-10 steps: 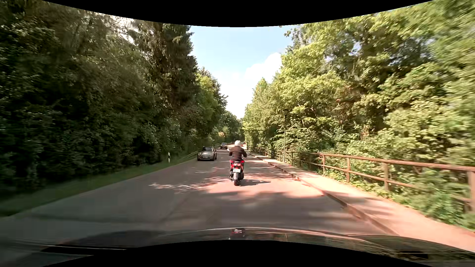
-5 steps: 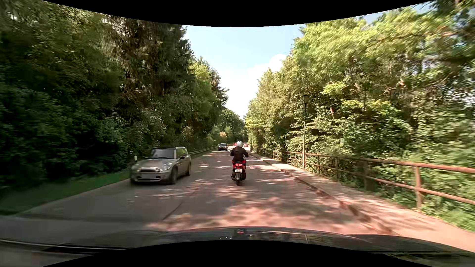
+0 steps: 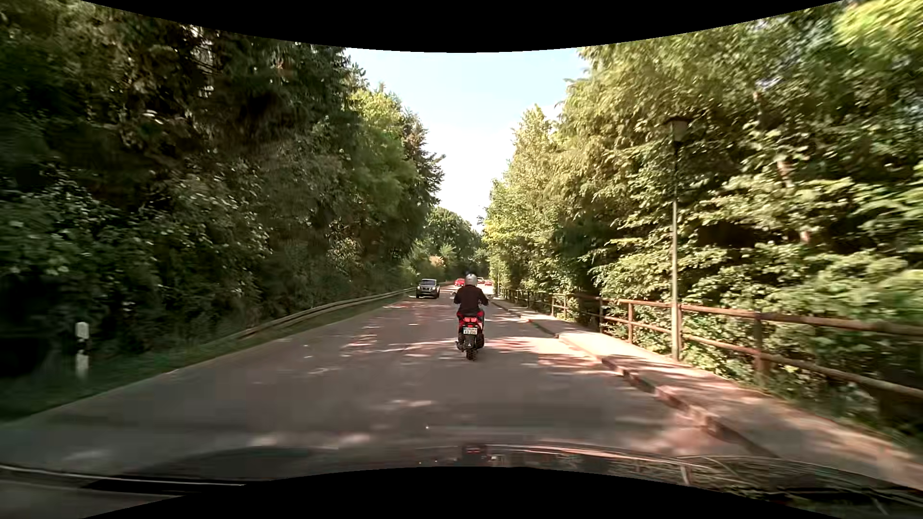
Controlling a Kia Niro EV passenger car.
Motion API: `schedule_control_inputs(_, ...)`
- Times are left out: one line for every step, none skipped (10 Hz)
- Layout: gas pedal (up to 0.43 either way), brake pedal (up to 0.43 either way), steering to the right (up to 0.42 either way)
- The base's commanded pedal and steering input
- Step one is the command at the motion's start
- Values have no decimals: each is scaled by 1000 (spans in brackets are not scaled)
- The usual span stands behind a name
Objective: Follow the waypoints while adhering to traffic rules and regulations
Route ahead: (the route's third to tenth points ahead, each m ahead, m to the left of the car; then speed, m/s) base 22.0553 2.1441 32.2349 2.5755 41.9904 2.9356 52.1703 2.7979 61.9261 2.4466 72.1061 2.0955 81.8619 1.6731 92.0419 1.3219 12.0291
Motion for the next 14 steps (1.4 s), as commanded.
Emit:
schedule_control_inputs(169,12,-10)
schedule_control_inputs(169,12,-9)
schedule_control_inputs(169,12,-9)
schedule_control_inputs(169,12,-8)
schedule_control_inputs(177,12,-7)
schedule_control_inputs(177,12,-7)
schedule_control_inputs(177,12,-7)
schedule_control_inputs(177,12,-7)
schedule_control_inputs(177,12,-7)
schedule_control_inputs(177,12,-7)
schedule_control_inputs(177,12,-7)
schedule_control_inputs(177,12,-7)
schedule_control_inputs(177,6,-7)
schedule_control_inputs(177,12,-7)
